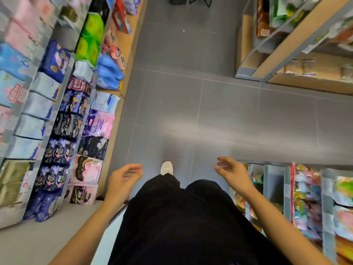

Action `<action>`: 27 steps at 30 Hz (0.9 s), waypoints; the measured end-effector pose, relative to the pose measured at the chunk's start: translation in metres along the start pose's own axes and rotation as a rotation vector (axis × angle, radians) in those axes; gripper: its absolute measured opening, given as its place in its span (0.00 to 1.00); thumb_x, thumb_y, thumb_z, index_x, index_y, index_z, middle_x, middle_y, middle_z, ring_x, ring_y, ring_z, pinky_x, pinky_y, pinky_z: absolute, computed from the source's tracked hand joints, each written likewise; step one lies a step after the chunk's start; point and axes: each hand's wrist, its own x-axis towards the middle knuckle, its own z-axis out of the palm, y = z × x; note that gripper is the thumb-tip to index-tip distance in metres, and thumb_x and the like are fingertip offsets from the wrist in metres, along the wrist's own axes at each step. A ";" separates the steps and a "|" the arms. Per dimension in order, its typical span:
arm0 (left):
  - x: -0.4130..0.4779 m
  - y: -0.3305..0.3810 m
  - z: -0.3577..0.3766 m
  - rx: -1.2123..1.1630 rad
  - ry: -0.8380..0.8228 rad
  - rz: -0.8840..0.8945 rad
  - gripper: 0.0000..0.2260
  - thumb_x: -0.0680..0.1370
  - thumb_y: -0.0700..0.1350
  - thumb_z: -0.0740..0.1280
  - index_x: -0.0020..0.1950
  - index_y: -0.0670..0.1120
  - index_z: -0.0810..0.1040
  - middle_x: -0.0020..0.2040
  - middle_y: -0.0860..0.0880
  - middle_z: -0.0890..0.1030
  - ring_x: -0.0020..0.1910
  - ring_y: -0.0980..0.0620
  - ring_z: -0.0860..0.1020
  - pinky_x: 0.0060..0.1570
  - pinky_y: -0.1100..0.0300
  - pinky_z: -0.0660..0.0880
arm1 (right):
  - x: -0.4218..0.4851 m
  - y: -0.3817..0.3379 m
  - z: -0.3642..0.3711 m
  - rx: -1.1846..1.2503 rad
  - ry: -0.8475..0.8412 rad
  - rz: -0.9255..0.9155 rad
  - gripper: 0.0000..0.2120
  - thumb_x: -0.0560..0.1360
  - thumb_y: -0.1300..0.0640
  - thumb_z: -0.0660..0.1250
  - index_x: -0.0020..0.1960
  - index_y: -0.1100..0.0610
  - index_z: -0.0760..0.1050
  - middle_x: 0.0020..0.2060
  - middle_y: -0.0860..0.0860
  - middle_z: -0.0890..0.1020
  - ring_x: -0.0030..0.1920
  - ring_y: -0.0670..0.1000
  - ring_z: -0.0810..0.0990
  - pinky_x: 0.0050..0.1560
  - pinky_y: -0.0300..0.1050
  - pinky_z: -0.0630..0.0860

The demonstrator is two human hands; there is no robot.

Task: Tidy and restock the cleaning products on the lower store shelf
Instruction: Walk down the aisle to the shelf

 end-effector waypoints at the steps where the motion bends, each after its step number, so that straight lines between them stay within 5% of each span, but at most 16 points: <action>1: 0.018 0.013 -0.003 0.014 -0.021 0.011 0.08 0.78 0.41 0.73 0.55 0.50 0.84 0.51 0.55 0.85 0.49 0.66 0.81 0.50 0.71 0.74 | 0.009 -0.007 -0.002 0.002 0.005 0.016 0.17 0.77 0.52 0.71 0.65 0.50 0.76 0.54 0.47 0.82 0.53 0.44 0.80 0.53 0.40 0.75; 5: 0.085 0.066 -0.004 0.055 -0.091 0.091 0.07 0.78 0.40 0.73 0.54 0.49 0.84 0.50 0.55 0.85 0.48 0.63 0.82 0.48 0.73 0.75 | 0.040 -0.030 -0.017 0.076 0.036 0.091 0.16 0.76 0.55 0.71 0.64 0.50 0.77 0.53 0.47 0.82 0.52 0.43 0.81 0.58 0.47 0.78; 10: 0.168 0.144 0.011 0.096 -0.174 0.154 0.08 0.77 0.36 0.73 0.54 0.46 0.85 0.48 0.52 0.86 0.48 0.56 0.83 0.53 0.63 0.77 | 0.088 -0.055 -0.050 0.126 0.062 0.150 0.15 0.77 0.57 0.71 0.63 0.51 0.78 0.53 0.49 0.83 0.52 0.44 0.81 0.58 0.49 0.79; 13: 0.216 0.186 0.025 0.124 -0.184 0.182 0.09 0.77 0.35 0.72 0.52 0.48 0.84 0.46 0.53 0.86 0.44 0.61 0.82 0.51 0.68 0.77 | 0.134 -0.071 -0.076 0.133 0.074 0.148 0.15 0.77 0.57 0.71 0.63 0.52 0.77 0.53 0.50 0.83 0.52 0.47 0.81 0.59 0.51 0.79; 17: 0.270 0.229 0.036 0.205 -0.179 0.149 0.08 0.77 0.36 0.72 0.53 0.47 0.84 0.47 0.52 0.85 0.47 0.59 0.82 0.49 0.71 0.76 | 0.207 -0.099 -0.121 0.139 0.071 0.106 0.15 0.77 0.57 0.70 0.63 0.52 0.77 0.53 0.49 0.83 0.50 0.46 0.81 0.55 0.45 0.77; 22: 0.329 0.280 0.037 0.229 -0.101 0.064 0.09 0.77 0.35 0.72 0.52 0.48 0.84 0.46 0.52 0.86 0.48 0.54 0.83 0.48 0.73 0.76 | 0.300 -0.149 -0.183 0.094 0.052 0.007 0.14 0.77 0.55 0.71 0.62 0.49 0.77 0.51 0.46 0.83 0.49 0.39 0.80 0.42 0.24 0.72; 27: 0.397 0.336 0.031 0.220 -0.052 0.044 0.07 0.78 0.41 0.73 0.52 0.52 0.85 0.48 0.57 0.86 0.49 0.62 0.82 0.44 0.74 0.73 | 0.388 -0.216 -0.236 0.056 0.014 -0.043 0.14 0.77 0.54 0.70 0.62 0.50 0.78 0.50 0.45 0.82 0.50 0.43 0.81 0.49 0.36 0.76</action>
